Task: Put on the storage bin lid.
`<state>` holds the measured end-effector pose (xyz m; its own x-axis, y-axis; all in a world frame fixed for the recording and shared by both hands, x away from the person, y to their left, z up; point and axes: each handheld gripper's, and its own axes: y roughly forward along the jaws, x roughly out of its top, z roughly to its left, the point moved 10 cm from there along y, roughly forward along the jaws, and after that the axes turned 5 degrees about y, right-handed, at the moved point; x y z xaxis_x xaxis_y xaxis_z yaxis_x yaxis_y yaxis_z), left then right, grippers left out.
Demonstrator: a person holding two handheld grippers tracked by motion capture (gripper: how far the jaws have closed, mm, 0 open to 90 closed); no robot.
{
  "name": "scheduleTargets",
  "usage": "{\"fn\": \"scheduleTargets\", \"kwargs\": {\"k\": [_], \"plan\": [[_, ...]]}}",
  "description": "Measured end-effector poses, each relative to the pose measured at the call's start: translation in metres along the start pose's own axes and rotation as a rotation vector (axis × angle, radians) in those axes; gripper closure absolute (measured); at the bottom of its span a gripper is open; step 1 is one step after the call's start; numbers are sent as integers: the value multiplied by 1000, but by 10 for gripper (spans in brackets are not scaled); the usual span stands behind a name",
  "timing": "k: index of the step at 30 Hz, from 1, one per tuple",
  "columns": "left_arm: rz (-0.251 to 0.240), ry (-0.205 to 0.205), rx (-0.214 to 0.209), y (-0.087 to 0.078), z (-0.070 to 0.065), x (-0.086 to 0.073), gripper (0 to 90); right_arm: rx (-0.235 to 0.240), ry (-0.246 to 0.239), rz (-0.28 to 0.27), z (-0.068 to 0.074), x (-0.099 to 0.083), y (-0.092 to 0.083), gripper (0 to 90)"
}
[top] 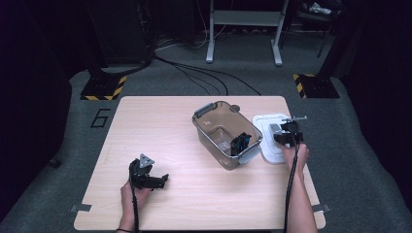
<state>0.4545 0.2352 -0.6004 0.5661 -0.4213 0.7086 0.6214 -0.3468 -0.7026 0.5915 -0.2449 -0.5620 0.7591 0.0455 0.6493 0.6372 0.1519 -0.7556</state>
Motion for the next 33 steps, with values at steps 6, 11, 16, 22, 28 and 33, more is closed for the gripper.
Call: {"fn": "scheduleTargets", "kwargs": {"k": [6,11,16,22,28,33], "plan": [[-1,0,-3,0,0,0,1,15,-31,-25,3,8,-18,671],[-1,0,-2,0,0,0,1,14,-52,-43,3,19,-35,671],[-1,1,-2,0,0,0,1,15,-68,-60,5,30,-56,671],[-1,-1,-2,0,0,0,1,33,-90,-95,10,45,-82,672],[0,2,-1,0,0,0,1,59,-142,-138,24,63,-114,672],[-1,0,-2,0,0,0,1,95,-205,-167,52,79,-143,672]]}}
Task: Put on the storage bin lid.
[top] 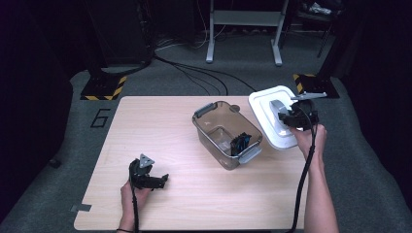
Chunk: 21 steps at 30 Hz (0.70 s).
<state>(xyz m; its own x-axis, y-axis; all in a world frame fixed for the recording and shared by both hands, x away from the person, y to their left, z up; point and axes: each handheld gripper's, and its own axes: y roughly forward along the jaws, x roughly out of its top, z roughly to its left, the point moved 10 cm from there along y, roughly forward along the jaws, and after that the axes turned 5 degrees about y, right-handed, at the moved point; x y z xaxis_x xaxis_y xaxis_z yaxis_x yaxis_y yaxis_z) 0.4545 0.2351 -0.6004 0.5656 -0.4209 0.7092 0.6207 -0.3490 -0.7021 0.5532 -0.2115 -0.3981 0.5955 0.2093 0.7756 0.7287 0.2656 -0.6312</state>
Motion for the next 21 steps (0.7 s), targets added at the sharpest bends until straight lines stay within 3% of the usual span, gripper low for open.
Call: {"fn": "scheduleTargets", "kwargs": {"k": [1,4,5,8,10,15,16,21], "plan": [[0,0,0,0,0,0,1,0,0,0,0,0,0,672],[0,0,0,0,0,0,1,39,-42,-1,22,13,-8,672],[0,0,0,0,0,0,1,39,-42,-1,22,13,-8,672],[0,1,1,0,0,0,1,80,-67,9,43,20,-10,671],[0,0,-1,0,0,0,1,99,-71,12,49,21,-10,671],[11,14,-3,-1,1,-1,1,158,-111,43,78,26,-2,671],[11,14,-4,-1,1,-1,1,181,-129,59,90,27,4,671],[12,13,-5,-1,0,-1,1,218,-145,93,110,28,16,671]]}}
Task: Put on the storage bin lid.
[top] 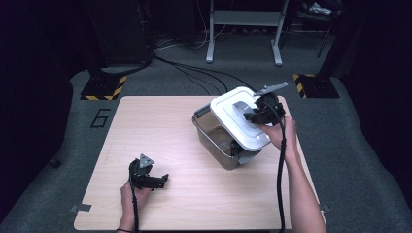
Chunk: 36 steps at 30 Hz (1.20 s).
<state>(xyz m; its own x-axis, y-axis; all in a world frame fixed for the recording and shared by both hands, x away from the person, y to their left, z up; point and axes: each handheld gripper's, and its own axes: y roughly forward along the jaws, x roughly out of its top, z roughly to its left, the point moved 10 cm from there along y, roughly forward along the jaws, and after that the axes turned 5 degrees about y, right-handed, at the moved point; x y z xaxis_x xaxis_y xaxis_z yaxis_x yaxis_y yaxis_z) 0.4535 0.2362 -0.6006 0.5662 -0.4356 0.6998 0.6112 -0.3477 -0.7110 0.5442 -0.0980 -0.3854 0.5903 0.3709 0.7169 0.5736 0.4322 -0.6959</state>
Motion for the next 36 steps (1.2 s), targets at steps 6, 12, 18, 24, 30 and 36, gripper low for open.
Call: {"fn": "scheduleTargets", "kwargs": {"k": [6,12,18,24,30,36], "plan": [[-13,-13,4,1,0,1,1,54,-26,63,19,4,26,670],[-13,-12,5,1,0,1,1,85,-48,113,32,3,46,670],[-13,-13,4,1,0,1,1,93,-32,125,36,3,54,667],[-13,-13,4,1,0,1,1,89,-30,126,37,3,56,619],[-12,-12,4,1,0,1,1,81,-14,67,35,4,41,337],[-12,-13,6,1,0,1,1,44,23,-49,19,-11,8,132]]}}
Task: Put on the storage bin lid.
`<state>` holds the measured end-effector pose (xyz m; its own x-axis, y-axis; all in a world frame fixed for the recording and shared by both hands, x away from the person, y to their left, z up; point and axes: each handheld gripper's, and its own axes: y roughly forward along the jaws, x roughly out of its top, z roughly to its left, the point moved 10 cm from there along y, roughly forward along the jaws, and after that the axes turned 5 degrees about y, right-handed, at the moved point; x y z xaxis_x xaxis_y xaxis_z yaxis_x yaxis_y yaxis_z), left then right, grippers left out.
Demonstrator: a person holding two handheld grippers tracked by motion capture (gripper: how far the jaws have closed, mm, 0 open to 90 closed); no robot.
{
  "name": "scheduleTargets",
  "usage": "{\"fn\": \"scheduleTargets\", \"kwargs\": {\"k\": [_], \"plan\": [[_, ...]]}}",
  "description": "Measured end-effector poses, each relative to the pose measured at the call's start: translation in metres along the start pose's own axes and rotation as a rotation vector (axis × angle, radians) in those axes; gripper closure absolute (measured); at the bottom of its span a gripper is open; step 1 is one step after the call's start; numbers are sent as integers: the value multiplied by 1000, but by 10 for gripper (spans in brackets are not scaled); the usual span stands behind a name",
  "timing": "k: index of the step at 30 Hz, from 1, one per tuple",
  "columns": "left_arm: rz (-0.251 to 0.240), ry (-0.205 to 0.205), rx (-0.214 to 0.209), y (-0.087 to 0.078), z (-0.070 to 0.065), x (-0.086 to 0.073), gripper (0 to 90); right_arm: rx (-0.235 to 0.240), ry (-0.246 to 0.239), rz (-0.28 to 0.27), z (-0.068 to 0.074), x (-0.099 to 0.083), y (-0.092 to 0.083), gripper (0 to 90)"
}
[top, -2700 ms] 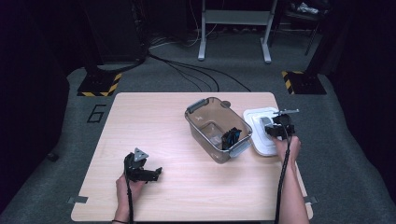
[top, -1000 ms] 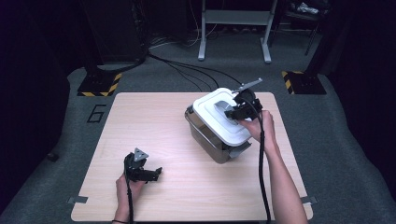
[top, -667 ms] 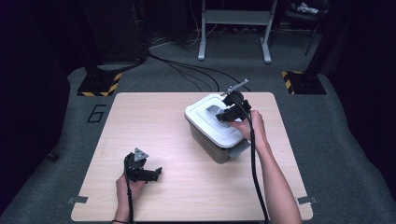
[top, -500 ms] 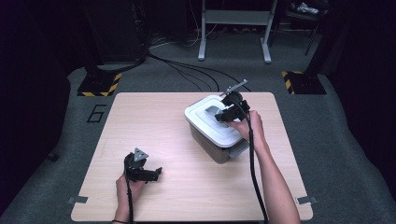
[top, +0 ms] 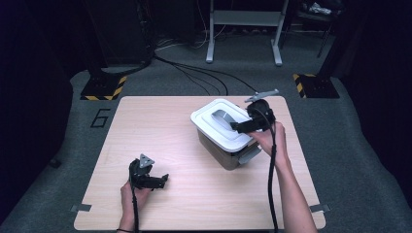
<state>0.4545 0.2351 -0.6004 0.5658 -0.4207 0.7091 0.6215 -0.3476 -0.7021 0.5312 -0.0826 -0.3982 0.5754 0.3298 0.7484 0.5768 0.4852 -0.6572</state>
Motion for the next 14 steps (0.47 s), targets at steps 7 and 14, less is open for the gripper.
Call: {"fn": "scheduleTargets", "kwargs": {"k": [7,14], "plan": [[-1,0,1,0,0,0,1,-77,38,-54,-25,-37,-35,30],[1,0,1,0,0,0,1,-135,128,-69,-53,-107,-49,0]]}}
